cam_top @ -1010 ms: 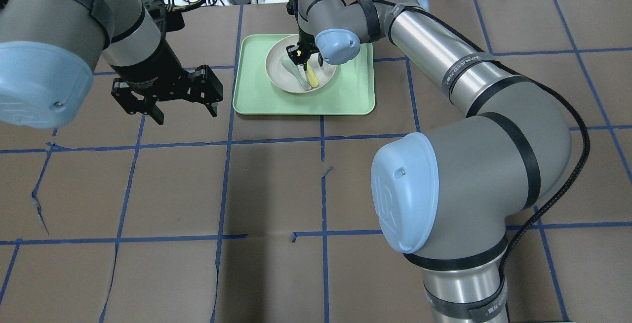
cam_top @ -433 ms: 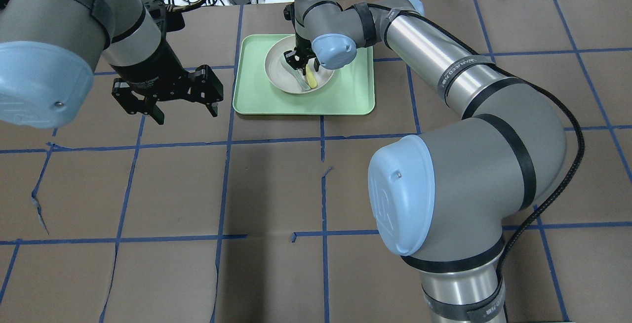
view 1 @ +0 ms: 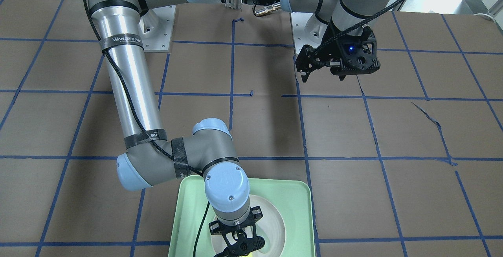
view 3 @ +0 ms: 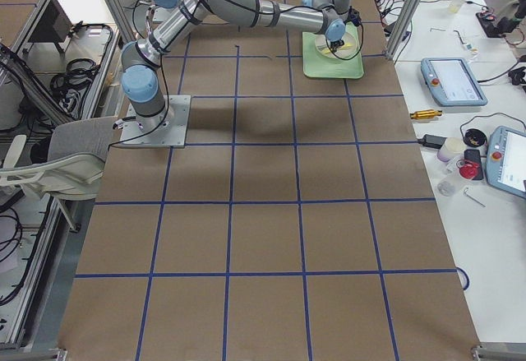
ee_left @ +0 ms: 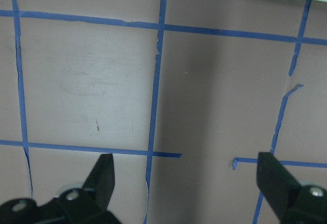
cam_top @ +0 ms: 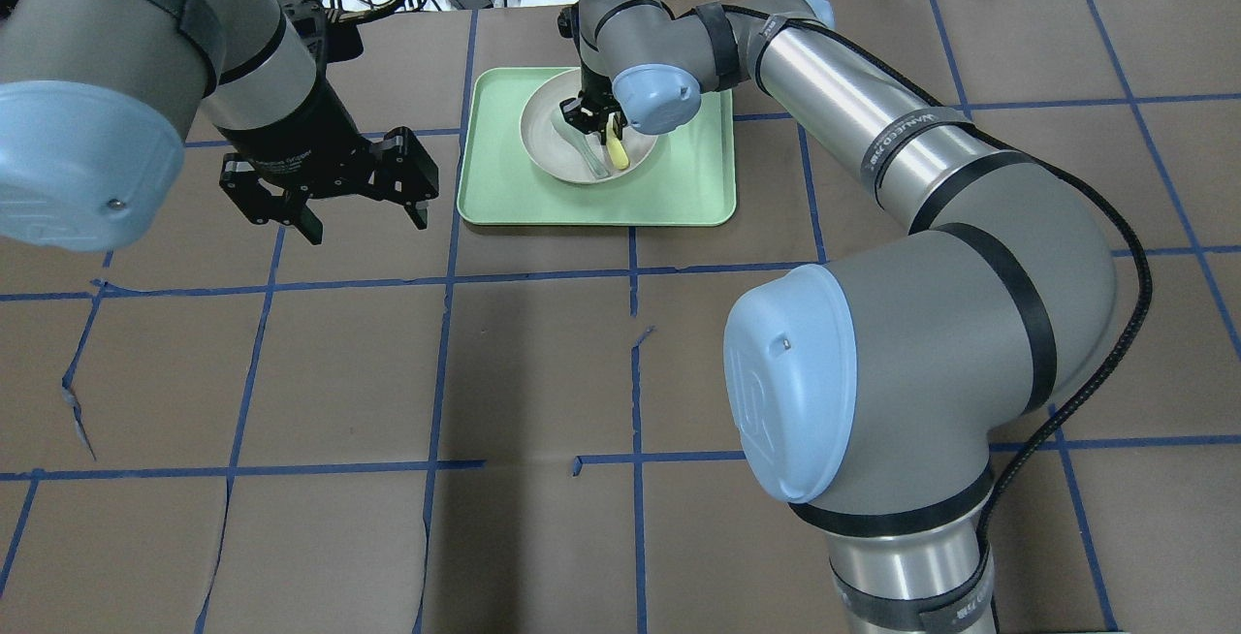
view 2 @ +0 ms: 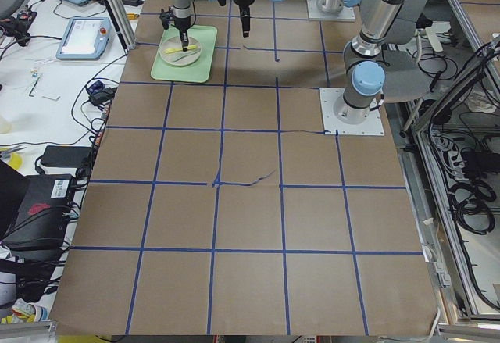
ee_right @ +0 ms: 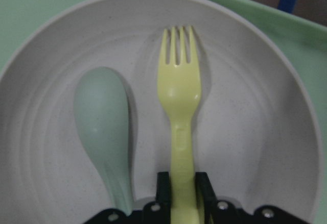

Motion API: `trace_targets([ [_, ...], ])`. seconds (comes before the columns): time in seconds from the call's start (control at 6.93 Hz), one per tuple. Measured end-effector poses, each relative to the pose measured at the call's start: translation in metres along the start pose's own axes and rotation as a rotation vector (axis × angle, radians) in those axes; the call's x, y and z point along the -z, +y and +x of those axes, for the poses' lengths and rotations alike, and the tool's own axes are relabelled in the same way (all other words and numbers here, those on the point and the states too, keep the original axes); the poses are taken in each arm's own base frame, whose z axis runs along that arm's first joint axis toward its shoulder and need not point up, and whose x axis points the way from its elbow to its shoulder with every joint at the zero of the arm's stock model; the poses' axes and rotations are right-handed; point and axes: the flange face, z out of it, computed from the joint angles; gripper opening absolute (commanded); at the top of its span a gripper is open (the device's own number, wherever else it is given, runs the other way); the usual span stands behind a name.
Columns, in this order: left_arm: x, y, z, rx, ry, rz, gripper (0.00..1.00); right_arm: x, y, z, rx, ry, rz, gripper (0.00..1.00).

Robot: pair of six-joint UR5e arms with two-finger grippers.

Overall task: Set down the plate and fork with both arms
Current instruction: 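Lift the yellow fork out and set it on the tray beside the plate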

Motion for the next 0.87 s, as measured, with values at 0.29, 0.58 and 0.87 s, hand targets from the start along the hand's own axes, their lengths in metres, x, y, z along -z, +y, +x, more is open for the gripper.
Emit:
trace_targets([
  [0.29, -0.001, 0.000, 0.000, 0.001, 0.000, -0.001, 1.00, 0.049, 0.002, 0.020, -0.032, 0.013, 0.018, 0.09],
  [0.58, -0.003, -0.001, 0.000, 0.002, -0.001, -0.006, 1.00, 0.059, 0.017, 0.074, -0.188, 0.037, -0.018, 0.06],
  [0.87, -0.006, -0.001, 0.001, 0.003, -0.001, -0.009, 1.00, 0.022, 0.043, 0.092, -0.328, 0.056, -0.079, 0.11],
])
